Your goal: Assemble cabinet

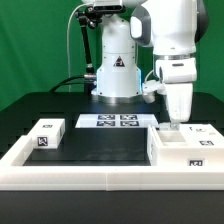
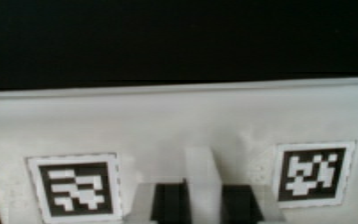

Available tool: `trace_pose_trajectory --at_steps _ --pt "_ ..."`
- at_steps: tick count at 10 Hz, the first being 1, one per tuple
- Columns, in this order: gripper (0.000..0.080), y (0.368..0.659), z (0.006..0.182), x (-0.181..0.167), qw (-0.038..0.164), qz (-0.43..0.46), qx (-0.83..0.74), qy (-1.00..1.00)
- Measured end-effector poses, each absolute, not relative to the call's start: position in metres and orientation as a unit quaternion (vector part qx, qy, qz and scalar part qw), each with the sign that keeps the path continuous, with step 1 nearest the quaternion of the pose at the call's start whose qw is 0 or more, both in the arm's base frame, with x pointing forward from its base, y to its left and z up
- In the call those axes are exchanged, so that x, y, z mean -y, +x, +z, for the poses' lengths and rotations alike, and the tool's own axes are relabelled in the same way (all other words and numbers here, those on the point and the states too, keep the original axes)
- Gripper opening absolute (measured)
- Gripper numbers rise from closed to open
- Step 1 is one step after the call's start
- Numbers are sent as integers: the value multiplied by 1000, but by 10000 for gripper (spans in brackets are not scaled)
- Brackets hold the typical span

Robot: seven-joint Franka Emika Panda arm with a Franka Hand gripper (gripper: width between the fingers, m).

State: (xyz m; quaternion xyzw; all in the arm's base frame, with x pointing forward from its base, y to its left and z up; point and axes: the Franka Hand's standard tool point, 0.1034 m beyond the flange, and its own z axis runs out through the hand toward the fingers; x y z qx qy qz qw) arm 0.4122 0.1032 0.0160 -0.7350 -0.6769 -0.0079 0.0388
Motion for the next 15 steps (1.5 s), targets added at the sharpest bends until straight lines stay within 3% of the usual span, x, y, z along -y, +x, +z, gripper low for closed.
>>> trace_pose_trajectory --at_steps 7,15 --pt "68 419 56 -86 19 9 675 -738" --pt "68 452 62 -62 18 6 664 -747"
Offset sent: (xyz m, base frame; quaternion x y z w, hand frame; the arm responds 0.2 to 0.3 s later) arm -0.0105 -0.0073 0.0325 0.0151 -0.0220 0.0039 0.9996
